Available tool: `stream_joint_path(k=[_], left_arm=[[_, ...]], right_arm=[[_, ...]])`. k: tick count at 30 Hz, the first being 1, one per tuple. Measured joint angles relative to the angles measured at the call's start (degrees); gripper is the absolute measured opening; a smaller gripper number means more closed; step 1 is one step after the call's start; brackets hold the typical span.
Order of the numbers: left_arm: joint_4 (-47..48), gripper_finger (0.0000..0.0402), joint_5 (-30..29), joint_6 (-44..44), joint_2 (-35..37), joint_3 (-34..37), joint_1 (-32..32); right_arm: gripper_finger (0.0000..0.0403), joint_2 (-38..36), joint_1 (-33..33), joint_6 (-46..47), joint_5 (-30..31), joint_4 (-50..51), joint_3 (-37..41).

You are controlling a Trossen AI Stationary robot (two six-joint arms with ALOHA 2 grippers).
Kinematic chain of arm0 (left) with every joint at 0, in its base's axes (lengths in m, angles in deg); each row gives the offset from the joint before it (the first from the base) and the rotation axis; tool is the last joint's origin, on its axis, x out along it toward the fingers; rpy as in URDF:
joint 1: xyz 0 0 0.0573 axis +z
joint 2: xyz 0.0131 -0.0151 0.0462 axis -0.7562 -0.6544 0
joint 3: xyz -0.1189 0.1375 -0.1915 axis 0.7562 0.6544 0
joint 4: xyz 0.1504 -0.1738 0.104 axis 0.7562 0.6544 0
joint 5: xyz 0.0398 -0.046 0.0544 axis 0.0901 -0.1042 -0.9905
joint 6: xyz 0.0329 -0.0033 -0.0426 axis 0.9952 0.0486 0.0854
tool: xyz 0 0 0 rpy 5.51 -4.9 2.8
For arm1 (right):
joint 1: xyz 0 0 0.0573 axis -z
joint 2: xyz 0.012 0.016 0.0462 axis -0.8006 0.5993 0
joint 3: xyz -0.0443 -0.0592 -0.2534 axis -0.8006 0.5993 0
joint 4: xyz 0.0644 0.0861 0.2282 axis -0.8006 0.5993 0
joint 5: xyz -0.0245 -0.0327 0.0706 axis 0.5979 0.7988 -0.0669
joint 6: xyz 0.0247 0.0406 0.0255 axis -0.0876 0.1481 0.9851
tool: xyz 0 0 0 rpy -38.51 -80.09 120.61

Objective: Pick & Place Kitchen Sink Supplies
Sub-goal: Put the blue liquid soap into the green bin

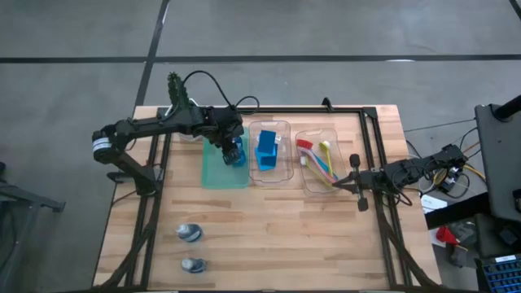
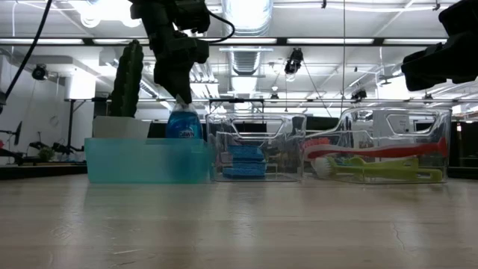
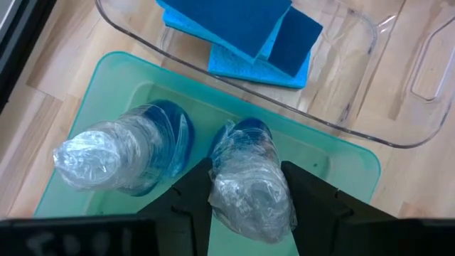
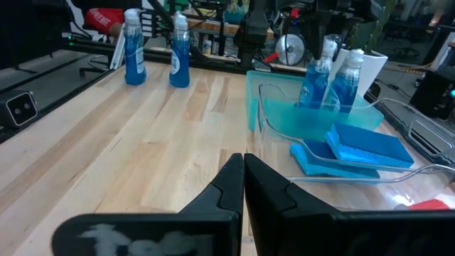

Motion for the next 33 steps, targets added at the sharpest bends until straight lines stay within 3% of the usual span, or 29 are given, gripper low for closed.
stream_joint_path(k=[9, 21, 33], left_arm=[[0.0, 0.0146, -0.7, -0.6, 0.0, 0.1, 0.0], [0.0, 0.0208, -1.2, -1.4, 0.2, 0.6, 0.0], [1.5, 0.0213, -1.2, -1.5, 5.3, 0.2, 0.0]], right_arm=[[0.0008, 0.0, 0.0, 0.0, 0.0, 0.0, 0.0], [0.0008, 0.0, 0.0, -0.1, 0.0, 0.0, 0.0], [0.0008, 0.0, 0.0, 0.0, 0.0, 0.0, 0.0]])
